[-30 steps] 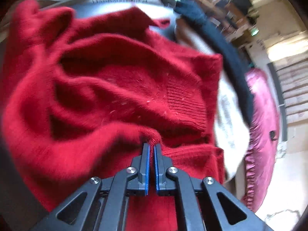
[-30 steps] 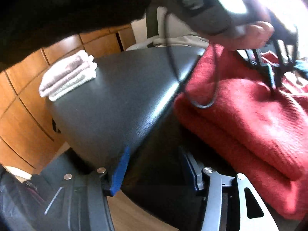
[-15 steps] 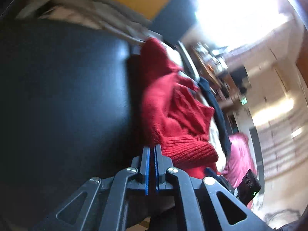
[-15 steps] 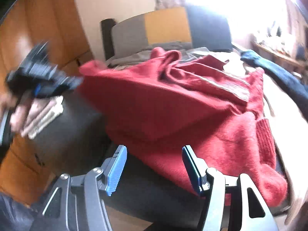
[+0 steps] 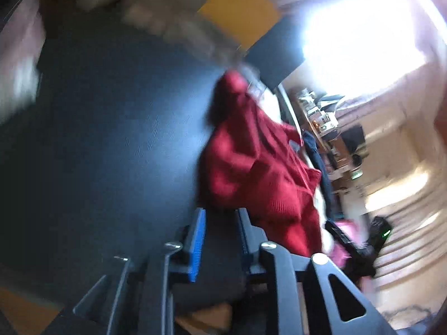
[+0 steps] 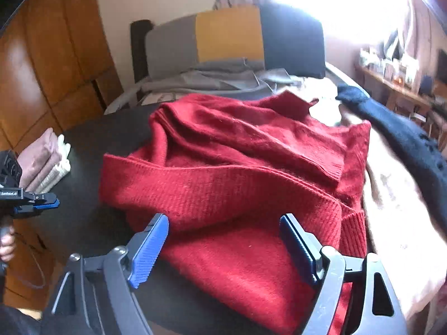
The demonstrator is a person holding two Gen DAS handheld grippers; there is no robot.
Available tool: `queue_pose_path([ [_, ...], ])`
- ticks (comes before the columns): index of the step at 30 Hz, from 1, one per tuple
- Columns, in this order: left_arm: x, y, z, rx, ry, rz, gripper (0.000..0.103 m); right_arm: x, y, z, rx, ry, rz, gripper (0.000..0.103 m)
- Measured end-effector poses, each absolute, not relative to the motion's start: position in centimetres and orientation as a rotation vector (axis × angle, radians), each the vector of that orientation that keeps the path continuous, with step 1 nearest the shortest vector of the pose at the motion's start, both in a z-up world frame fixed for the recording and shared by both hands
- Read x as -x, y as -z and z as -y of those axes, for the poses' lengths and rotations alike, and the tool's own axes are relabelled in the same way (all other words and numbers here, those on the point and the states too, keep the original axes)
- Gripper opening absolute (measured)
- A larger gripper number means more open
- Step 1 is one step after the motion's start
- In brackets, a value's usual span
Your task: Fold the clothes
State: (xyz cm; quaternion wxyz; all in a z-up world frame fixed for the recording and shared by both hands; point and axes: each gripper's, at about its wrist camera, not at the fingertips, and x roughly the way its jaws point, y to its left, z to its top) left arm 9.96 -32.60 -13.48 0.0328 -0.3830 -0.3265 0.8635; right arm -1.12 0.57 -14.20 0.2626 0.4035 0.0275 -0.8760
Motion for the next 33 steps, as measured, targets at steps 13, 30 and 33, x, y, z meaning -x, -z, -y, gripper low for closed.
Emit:
queue_pose_path([
  [13, 2.1, 15.4, 27.3, 1.302, -2.397, 0.440, 0.043, 5.5, 15.6, -9.3, -1.262, 2.502, -0.009, 0.089],
  [30, 0.3, 14.1, 26.1, 1.187, -2.391, 0.448, 0.010, 5.2, 15.5, -8.1, -1.182, 2.436, 0.011, 0.014],
  [33, -4.3, 11.9, 27.3, 1.110, -2.441, 0.464, 0.010, 2.5, 12.8, -8.6, -1.088, 2.371, 0.064, 0.014],
])
